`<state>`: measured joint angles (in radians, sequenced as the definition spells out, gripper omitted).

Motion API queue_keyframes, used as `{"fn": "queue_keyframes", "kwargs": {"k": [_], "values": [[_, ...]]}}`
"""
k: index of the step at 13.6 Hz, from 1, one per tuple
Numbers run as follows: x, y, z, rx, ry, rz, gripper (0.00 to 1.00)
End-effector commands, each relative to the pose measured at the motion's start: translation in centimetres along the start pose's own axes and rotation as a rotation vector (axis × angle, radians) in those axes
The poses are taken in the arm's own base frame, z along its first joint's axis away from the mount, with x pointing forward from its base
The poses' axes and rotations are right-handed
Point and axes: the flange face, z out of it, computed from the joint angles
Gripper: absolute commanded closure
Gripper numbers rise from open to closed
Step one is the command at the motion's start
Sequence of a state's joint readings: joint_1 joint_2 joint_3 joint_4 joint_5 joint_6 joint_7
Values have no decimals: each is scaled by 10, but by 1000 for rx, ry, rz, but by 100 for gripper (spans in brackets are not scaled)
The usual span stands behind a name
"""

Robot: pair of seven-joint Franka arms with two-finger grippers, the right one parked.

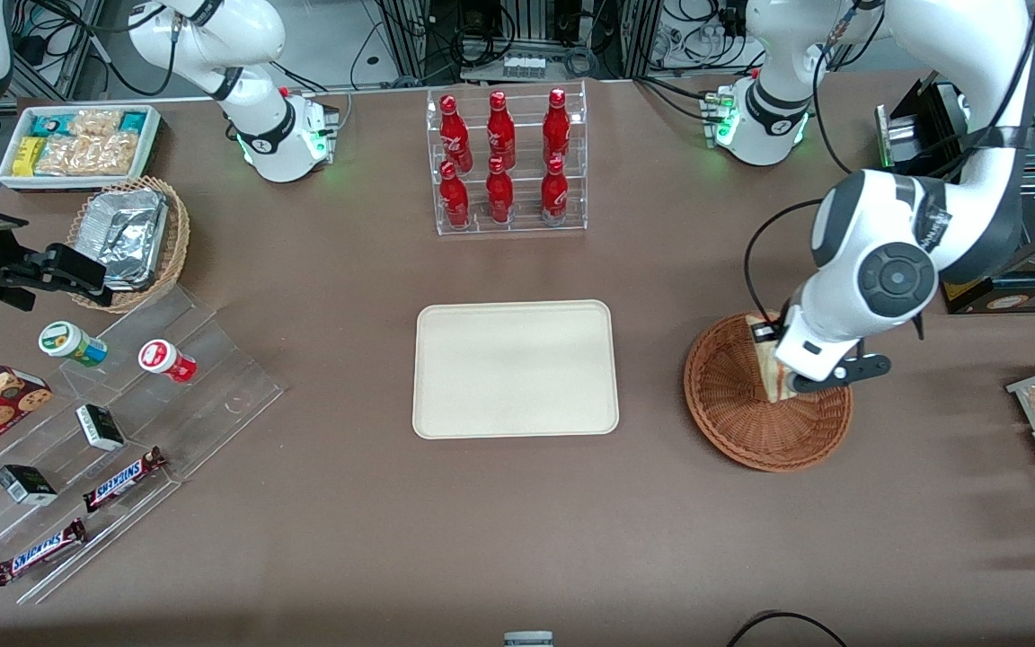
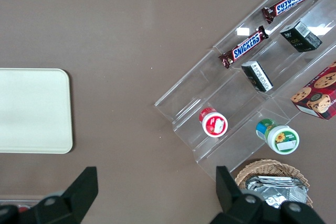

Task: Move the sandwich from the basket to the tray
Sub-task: 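Lower the open left gripper onto the wrapped sandwich and close it, then lift the sandwich and carry it over the cream tray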

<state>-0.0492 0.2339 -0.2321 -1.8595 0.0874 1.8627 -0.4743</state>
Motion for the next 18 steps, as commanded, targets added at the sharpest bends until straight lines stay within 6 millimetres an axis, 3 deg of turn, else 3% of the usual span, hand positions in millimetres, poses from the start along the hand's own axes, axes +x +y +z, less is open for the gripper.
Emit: {"fn": "queue_keyframes", "kwargs": {"k": [1, 4, 6, 8, 12, 18], "values": [[-3, 31, -9, 15, 7, 91, 100], [-11, 75, -13, 0, 18, 137, 100], [-14, 98, -8, -8, 17, 115, 100], [-19, 135, 0, -13, 16, 117, 100], [-27, 179, 8, -103, 13, 104, 100], [-57, 250, 50, -128, 47, 85, 100]]}}
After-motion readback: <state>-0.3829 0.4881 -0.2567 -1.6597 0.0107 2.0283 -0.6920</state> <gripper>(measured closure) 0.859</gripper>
